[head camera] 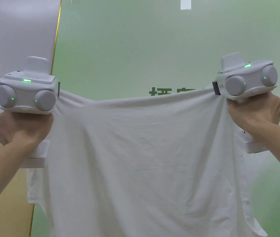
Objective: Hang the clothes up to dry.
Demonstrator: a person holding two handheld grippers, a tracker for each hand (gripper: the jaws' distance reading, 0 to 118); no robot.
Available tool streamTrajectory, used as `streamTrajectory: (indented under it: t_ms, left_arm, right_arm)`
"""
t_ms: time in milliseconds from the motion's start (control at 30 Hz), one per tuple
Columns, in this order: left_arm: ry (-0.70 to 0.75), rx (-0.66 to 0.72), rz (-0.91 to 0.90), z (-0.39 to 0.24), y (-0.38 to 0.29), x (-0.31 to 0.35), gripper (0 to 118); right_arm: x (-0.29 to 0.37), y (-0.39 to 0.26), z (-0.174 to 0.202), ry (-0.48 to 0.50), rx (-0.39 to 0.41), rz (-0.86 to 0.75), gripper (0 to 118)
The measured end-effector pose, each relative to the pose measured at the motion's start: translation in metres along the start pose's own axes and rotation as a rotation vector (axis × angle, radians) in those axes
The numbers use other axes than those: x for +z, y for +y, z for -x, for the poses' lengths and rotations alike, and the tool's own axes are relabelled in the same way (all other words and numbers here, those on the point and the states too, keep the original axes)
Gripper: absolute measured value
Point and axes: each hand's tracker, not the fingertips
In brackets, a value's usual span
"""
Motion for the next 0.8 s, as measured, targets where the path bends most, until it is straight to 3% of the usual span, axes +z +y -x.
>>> streamTrajectory:
  t_ms: [100, 400, 467, 567, 600, 667, 733, 800]
  left_arm:
    - [0.005, -0.055, -0.023, -0.004, -0.006, 0.004, 0]
    - [-0.041, -0.085, 0.036, 0.003, -0.054, 0.039, 0]
    - [-0.049, -0.071, 0.070, 0.007, -0.072, 0.055, 0]
    - [-0.069, -0.086, 0.094, 0.016, -0.092, 0.089, 0]
    - [-0.080, -0.118, 0.099, 0.016, -0.097, 0.101, 0]
    - [-0.098, -0.071, 0.118, 0.023, -0.104, 0.125, 0]
    - [-0.132, -0.064, 0.120, 0.029, -0.110, 0.152, 0]
    - [-0.096, -0.084, 0.141, 0.032, -0.115, 0.179, 0]
  right_arm:
    - [-0.002, -0.011, 0.001, 0.009, -0.086, -0.003, 9]
    - [0.013, -0.083, 0.022, 0.118, -0.053, 0.079, 9]
    - [0.028, -0.101, 0.024, 0.173, -0.064, 0.083, 9]
    - [0.062, -0.128, 0.025, 0.190, -0.094, 0.070, 9]
    - [0.072, -0.135, 0.024, 0.201, -0.069, 0.069, 9]
    - [0.094, -0.150, 0.021, 0.207, -0.077, 0.069, 9]
    - [0.114, -0.166, 0.011, 0.249, -0.142, 0.097, 9]
    - [0.138, -0.179, 0.007, 0.235, -0.098, 0.121, 9]
